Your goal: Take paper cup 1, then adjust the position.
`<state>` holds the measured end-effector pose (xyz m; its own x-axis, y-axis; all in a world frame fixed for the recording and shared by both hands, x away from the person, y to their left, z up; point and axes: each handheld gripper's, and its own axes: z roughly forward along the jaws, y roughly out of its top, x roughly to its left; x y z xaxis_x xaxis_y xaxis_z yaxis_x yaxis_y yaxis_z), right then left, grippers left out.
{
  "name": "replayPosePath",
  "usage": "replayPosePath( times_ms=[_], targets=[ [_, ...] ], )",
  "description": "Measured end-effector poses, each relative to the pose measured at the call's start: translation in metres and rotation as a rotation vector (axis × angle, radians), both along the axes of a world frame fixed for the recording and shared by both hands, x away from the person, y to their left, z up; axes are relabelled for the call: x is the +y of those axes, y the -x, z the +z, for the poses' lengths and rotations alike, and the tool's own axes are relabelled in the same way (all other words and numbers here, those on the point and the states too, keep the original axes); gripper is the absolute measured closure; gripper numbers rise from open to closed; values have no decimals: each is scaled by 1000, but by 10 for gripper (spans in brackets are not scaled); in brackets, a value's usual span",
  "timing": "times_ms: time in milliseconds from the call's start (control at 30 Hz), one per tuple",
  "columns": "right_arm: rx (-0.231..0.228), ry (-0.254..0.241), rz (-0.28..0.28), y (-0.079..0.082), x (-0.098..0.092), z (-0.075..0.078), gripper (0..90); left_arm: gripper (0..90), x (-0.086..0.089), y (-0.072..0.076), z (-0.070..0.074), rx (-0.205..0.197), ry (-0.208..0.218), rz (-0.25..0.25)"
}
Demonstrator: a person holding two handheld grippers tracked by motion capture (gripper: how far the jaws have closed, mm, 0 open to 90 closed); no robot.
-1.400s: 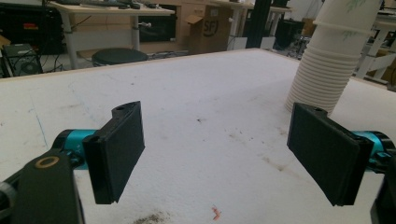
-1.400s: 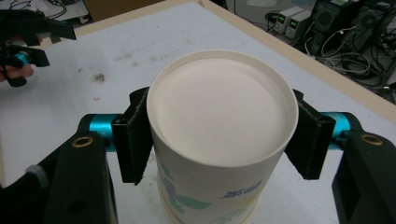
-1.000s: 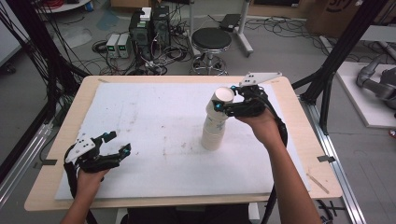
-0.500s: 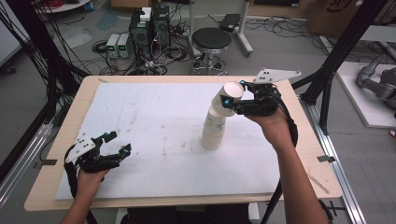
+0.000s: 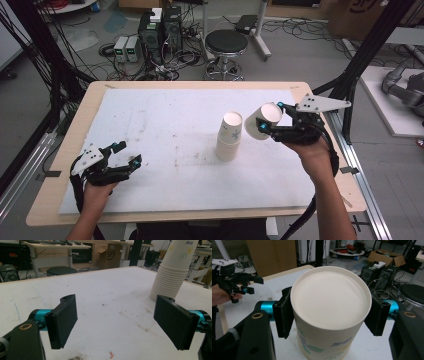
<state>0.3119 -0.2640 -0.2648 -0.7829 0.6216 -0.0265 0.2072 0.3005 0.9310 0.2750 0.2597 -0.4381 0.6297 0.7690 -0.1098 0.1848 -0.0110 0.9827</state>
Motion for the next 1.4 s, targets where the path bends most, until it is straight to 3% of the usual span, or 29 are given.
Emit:
replayPosePath(
  times_ms=[167, 433, 567, 967, 1400],
  targets=[
    [10, 16, -14, 10, -9, -21, 349, 147, -4, 1, 1, -16, 27, -19],
    [62, 21, -15, 13, -19, -54, 351, 146, -7, 4, 1, -21, 19, -20],
    [64, 25, -11, 14, -21, -61, 352, 150, -5, 4, 0, -16, 18, -9],
    [72, 43, 9, 17, -16, -74, 351, 157, -7, 4, 1, -12, 41, -52],
    [90, 25, 33, 20, -8, -85, 349, 153, -14, 3, 3, -22, 44, -84]
  ],
)
